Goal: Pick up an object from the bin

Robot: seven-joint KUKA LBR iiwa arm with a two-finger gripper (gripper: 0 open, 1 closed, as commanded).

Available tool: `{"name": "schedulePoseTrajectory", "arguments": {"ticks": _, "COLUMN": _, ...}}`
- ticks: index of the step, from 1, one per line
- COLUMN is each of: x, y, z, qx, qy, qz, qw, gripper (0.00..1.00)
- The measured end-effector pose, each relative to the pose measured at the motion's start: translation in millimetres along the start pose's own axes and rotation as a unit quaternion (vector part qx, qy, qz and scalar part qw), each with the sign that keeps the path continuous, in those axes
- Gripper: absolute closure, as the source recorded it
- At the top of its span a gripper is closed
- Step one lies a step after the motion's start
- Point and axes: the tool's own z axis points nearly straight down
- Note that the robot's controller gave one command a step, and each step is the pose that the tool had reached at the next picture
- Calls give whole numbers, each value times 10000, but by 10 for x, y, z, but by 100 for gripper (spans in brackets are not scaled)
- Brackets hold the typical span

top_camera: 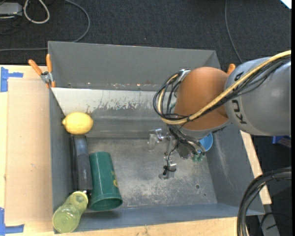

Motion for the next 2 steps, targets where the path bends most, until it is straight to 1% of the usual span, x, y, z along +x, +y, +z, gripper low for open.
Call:
{"name": "schedulePoseTrajectory", "arguments": {"ticks": 1, "x": 192, "y": 26, "z": -293, "qx": 4, "qy": -88, "qz": -145, "qw": 9999, "gripper": 0}}
{"name": "schedulePoseTrajectory", "arguments": {"ticks": 2, "x": 143, "y": -169, "z": -119, "qx": -9, "qy": -113, "qz": -231, "qw": 9997, "gripper": 0}}
